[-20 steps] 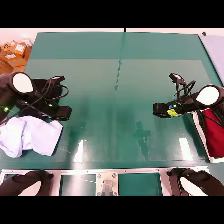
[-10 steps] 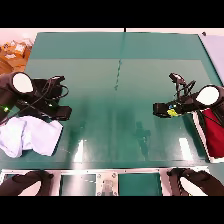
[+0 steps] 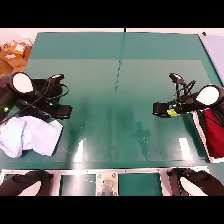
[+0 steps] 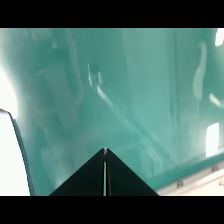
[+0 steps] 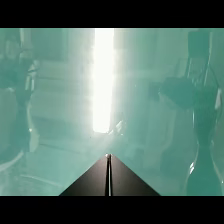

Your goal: Fold the shirts.

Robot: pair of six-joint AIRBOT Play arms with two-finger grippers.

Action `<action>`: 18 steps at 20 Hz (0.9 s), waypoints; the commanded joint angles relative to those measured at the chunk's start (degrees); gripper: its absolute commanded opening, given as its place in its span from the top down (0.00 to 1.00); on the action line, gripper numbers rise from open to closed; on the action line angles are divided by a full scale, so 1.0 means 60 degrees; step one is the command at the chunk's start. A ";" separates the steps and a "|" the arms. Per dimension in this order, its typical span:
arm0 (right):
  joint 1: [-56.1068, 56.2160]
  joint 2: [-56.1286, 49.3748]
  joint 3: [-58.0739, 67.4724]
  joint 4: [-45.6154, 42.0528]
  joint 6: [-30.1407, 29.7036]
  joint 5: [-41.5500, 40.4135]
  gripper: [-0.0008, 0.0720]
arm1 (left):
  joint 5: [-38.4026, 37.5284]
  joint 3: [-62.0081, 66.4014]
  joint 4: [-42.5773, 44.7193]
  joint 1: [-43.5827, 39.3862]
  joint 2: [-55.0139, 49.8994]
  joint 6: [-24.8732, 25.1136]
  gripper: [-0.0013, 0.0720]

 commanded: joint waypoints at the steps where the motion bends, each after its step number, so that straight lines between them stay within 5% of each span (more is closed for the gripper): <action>1: 0.0007 0.0004 -0.0004 0.0073 0.0025 -0.0025 0.96 | 0.1151 -0.0007 0.0011 0.0000 0.0007 0.0004 0.95; 2: 0.0033 -0.0011 -0.0018 0.0106 0.0073 -0.0146 0.96 | 0.1545 -0.0007 0.0168 0.0000 0.0004 0.0015 0.94; 4: 0.0029 -0.0022 -0.0076 0.0149 0.0073 -0.0437 0.96 | 0.2492 -0.0011 0.1894 0.0018 0.0004 0.0219 0.01; 7: 0.0029 -0.0091 -0.0084 0.0244 0.0073 -0.1078 0.89 | 0.3810 -0.0015 0.5686 0.0612 -0.0200 -0.0896 0.00; 11: 0.0025 -0.0168 -0.0084 0.0244 0.0073 -0.1902 0.61 | 0.5209 -0.0011 0.5759 0.2667 -0.1526 -0.0925 0.00; 13: 0.0025 -0.0168 -0.0084 0.0244 0.0073 -0.2324 0.32 | 0.5909 -0.0004 0.5694 0.3523 -0.2510 -0.0922 0.00; 17: 0.0025 -0.0168 -0.0084 0.0240 0.0073 -0.2517 0.34 | 0.6859 -0.0004 0.5625 0.4135 -0.3967 -0.0907 0.00; 18: 0.0025 -0.0168 -0.0084 0.0244 0.0073 -0.2517 0.41 | 0.6965 -0.0004 0.5537 0.4127 -0.4120 -0.0812 0.11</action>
